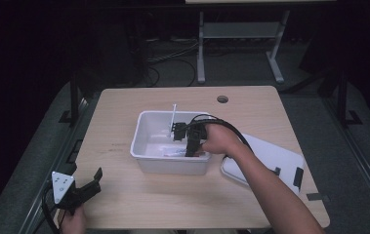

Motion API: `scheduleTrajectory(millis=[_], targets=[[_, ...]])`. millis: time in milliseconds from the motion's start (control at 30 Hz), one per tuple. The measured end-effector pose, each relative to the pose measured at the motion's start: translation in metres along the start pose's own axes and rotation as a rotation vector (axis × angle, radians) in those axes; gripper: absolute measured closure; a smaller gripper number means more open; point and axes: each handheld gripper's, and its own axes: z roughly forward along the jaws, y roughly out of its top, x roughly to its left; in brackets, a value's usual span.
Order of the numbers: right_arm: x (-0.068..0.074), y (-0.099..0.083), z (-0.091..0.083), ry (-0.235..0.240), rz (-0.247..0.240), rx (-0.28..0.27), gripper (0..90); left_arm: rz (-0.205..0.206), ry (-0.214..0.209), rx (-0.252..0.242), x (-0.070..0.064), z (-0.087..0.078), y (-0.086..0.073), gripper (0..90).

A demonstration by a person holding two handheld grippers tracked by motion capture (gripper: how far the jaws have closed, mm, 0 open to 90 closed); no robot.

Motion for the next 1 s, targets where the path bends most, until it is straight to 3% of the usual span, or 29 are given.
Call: scheduleTrajectory(millis=[633, 1000], targets=[[-0.002, 0.001, 0.012, 0.023, 0.003, 0.011, 70.4, -0.002, 0.001, -0.001, 0.0, 0.0, 0.0, 13.5], [-0.005, -0.005, 0.015, 0.038, 0.039, -0.005, 69.5, 0.005, 0.001, 0.002, -0.001, 0.0, 0.001, 13.5]])
